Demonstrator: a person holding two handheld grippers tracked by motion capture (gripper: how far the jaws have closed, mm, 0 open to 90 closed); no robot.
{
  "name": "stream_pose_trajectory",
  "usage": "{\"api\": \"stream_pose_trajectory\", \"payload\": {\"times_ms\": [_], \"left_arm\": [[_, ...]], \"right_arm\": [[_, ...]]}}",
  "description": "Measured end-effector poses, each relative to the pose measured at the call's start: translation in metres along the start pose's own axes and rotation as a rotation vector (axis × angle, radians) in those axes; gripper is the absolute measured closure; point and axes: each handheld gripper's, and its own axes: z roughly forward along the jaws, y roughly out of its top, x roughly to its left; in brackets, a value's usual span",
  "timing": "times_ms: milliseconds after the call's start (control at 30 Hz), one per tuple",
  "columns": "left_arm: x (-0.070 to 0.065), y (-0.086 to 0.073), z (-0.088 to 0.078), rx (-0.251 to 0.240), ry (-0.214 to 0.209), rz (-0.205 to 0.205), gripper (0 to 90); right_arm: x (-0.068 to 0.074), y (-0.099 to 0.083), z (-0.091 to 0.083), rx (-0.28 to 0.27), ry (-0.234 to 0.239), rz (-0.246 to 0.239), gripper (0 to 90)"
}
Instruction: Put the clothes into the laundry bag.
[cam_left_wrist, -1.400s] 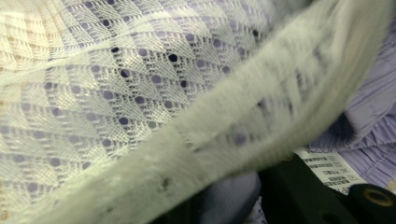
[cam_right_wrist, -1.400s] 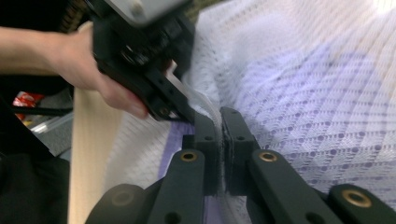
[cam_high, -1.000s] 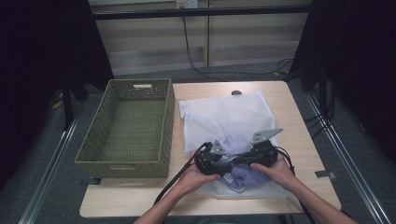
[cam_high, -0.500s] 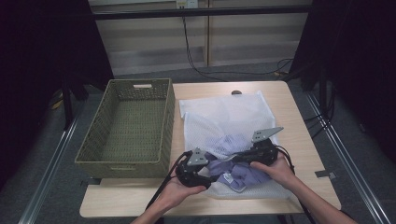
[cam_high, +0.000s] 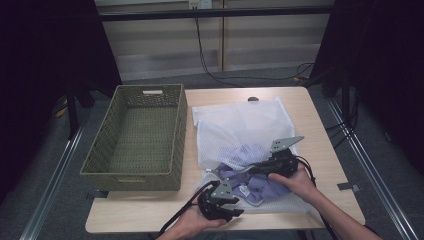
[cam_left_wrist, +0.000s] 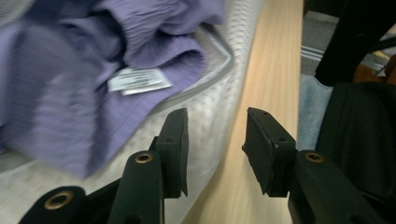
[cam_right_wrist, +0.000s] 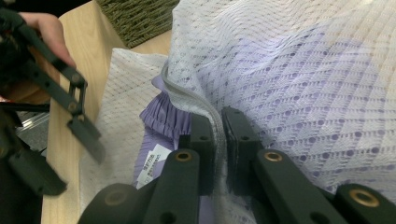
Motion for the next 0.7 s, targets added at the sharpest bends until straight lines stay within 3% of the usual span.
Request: {"api": "stream_pose_trajectory", "payload": {"times_ms": [167, 200, 233, 333, 400, 433, 700], "left_arm": [[-0.003, 0.002, 0.007, 0.026, 0.0, 0.019, 60.3], [-0.004, 0.002, 0.008, 0.059, 0.008, 0.029, 60.3], [-0.003, 0.001, 0.012, 0.065, 0.011, 0.034, 67.9], [0.0, 0.0, 0.014, 0.051, 0.034, 0.025, 81.1], [0.002, 0.001, 0.013, 0.062, 0.031, 0.043, 87.1], [0.003, 0.0, 0.014, 0.054, 0.031, 0.028, 87.1], [0.004, 0.001, 0.014, 0.056, 0.018, 0.016, 89.1]], "right_arm": [[0.0, 0.0, 0.0, -0.002, 0.002, -0.002, 81.5], [0.0, 0.0, 0.0, -0.002, 0.003, -0.002, 80.2], [0.0, 0.001, -0.001, -0.008, 0.003, 0.002, 77.6], [0.001, 0.002, -0.002, -0.013, 0.002, 0.005, 73.9], [0.001, 0.002, -0.003, -0.018, 0.0, 0.004, 73.1], [0.001, 0.003, -0.004, -0.021, 0.001, 0.003, 72.1], [0.007, 0.008, -0.027, -0.1, 0.013, -0.009, 61.3]]}}
